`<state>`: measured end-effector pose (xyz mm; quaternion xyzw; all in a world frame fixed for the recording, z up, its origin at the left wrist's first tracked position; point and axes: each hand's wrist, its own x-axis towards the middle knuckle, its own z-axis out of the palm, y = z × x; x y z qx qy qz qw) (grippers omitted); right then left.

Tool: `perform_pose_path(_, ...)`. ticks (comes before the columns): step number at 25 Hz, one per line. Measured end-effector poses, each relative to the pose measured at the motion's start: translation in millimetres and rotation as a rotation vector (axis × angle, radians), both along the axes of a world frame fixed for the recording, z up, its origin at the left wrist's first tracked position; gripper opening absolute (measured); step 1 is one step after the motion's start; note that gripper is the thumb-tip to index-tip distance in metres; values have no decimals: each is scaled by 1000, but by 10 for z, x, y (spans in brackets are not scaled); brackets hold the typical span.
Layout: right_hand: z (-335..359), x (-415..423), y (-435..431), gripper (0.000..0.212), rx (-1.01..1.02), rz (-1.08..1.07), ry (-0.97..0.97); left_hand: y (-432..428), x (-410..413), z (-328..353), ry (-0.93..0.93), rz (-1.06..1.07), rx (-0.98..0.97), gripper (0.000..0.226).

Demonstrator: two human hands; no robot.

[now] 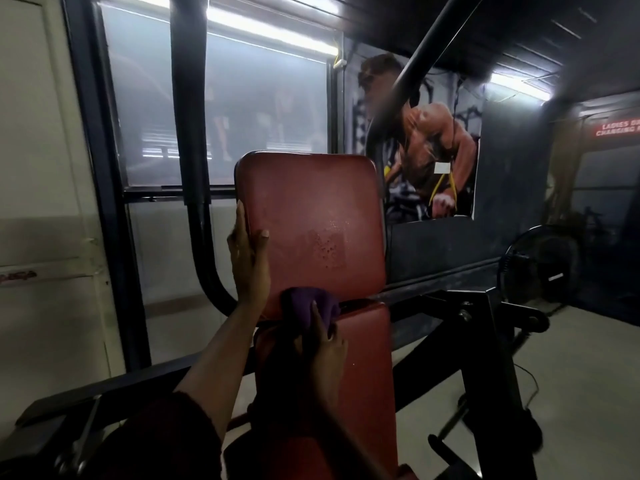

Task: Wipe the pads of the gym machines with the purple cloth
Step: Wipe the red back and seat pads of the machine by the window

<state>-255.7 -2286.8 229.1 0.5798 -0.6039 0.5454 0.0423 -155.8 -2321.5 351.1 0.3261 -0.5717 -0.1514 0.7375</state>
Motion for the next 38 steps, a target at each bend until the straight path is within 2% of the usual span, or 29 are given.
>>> perform_pose_path(2,130,-33,154,62,-120,119,11,28,8,-22,19,-76,17,84)
perform_pose_path(4,471,-176,216,58,-188,246,-36,13,48,-73,125,-161,1,73)
perform_pose_path(8,1774,-136,-156,60,-408,210,195,-6,22,-70,346,-282,-74,57)
perform_pose_path(11,2245,131,-440,57,-435,107,476,-51,-10,-122,416,-312,-53,66)
perform_pose_path(13,2196,226,-579,54,-469,39,533,-85,3,-141,459,-311,-87,74)
perform_pose_path(18,1666,211,-641,41,-595,82,663,-36,12,-132,537,-351,-101,36)
perform_pose_path(19,1524,218,-635,41,-603,88,664,-37,64,-142,551,-357,-83,41)
perform_pose_path(21,1248,237,-597,43,-599,90,668,-61,182,-192,511,-386,-52,66)
perform_pose_path(24,924,214,-565,44,-569,101,643,-37,294,-214,480,-500,27,61)
perform_pose_path(26,640,178,-529,43,-548,98,617,-41,369,-194,416,-498,82,58)
perform_pose_path(29,245,107,-421,40,-482,102,593,4,402,-142,325,-415,160,55)
perform_pose_path(32,230,-29,-347,34,-436,149,540,55,296,-134,203,-307,159,60)
perform_pose_path(35,543,-166,-283,35,-448,161,261,-2,187,-161,100,-229,64,66)
perform_pose_path(38,1392,-175,-369,39,-536,98,-82,-109,64,-185,80,-133,-26,66)
